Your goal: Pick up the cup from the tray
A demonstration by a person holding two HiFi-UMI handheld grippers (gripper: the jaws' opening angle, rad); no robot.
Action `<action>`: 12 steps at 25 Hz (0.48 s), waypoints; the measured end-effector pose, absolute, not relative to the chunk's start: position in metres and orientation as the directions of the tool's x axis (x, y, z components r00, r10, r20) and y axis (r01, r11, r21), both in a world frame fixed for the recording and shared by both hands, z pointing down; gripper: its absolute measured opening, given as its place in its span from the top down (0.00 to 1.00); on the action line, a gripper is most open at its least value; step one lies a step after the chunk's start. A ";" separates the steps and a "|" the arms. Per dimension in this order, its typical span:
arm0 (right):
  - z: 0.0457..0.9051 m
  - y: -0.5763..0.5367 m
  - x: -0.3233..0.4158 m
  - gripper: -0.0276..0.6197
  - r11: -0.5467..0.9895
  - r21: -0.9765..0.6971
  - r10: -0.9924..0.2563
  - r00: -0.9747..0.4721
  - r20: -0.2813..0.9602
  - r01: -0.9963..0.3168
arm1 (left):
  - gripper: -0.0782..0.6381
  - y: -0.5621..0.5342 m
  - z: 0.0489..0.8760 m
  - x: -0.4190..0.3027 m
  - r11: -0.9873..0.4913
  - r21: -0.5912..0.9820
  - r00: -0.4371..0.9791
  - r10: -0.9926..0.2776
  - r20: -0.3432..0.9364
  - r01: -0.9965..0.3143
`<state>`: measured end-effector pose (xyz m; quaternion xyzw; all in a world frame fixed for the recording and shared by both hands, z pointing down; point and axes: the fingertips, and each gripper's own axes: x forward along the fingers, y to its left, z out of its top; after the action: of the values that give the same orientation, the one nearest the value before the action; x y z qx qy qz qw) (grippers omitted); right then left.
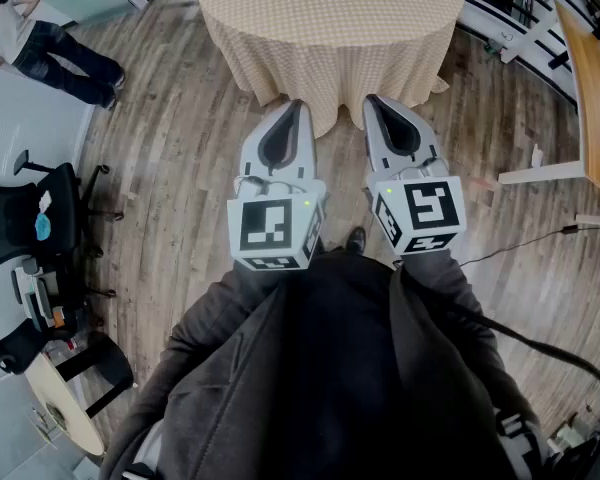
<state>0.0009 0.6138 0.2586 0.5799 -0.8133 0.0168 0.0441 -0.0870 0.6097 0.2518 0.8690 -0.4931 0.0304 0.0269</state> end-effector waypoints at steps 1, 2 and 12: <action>0.259 0.613 0.002 0.95 0.324 0.021 -0.943 -0.321 0.093 -0.946 | 0.89 0.609 0.251 -0.086 -0.512 0.018 0.512 -0.856 0.077 -0.859; 0.259 0.613 0.003 0.95 0.322 0.019 -0.943 -0.319 0.094 -0.947 | 0.89 0.609 0.251 -0.086 -0.512 0.019 0.512 -0.856 0.076 -0.859; 0.262 0.612 0.011 0.95 0.330 -0.003 -0.940 -0.329 0.088 -0.944 | 0.89 0.609 0.253 -0.076 -0.506 0.005 0.504 -0.859 0.087 -0.863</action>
<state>0.0112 0.6115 0.2624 0.5782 -0.8147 0.0267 0.0351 -0.0755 0.6090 0.2527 0.8669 -0.4965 0.0367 0.0236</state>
